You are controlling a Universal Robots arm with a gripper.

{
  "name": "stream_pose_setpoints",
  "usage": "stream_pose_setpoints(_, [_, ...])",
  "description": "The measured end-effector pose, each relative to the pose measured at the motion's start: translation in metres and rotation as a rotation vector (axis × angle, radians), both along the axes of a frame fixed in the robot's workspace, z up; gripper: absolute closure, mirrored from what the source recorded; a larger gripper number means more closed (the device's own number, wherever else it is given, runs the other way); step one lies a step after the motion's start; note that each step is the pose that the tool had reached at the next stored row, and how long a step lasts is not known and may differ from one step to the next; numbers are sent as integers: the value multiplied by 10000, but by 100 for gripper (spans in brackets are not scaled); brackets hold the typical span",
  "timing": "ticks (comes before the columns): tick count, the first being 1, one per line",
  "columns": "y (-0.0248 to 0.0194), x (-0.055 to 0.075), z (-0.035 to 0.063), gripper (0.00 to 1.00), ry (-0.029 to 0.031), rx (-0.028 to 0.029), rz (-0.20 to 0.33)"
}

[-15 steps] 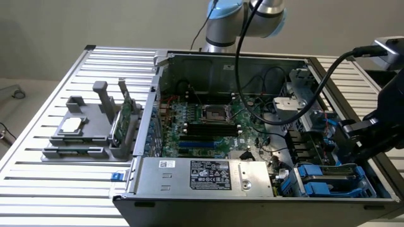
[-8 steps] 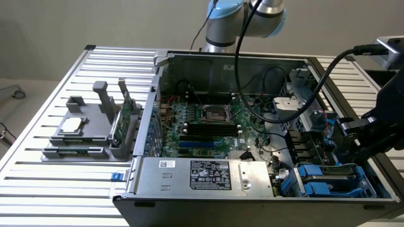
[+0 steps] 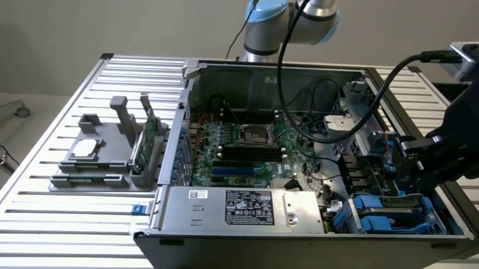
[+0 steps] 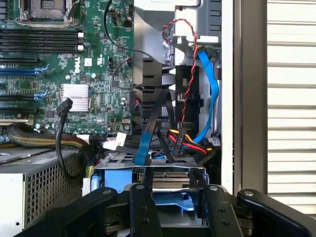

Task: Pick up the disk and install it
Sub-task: 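Insert the first disk wire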

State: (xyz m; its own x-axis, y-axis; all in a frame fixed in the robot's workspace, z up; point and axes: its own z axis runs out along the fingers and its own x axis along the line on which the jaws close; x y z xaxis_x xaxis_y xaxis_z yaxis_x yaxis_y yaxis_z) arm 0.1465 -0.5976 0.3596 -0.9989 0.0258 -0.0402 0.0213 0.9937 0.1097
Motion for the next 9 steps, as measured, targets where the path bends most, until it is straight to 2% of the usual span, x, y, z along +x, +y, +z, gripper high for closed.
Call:
stream_pose_setpoints(2, [0,-13,-1,58,2,24,-155])
stream_pose_setpoints(6, [4,-50,0,58,1,28,-352])
stream_pose_setpoints(9, [33,-79,1,58,0,27,-400])
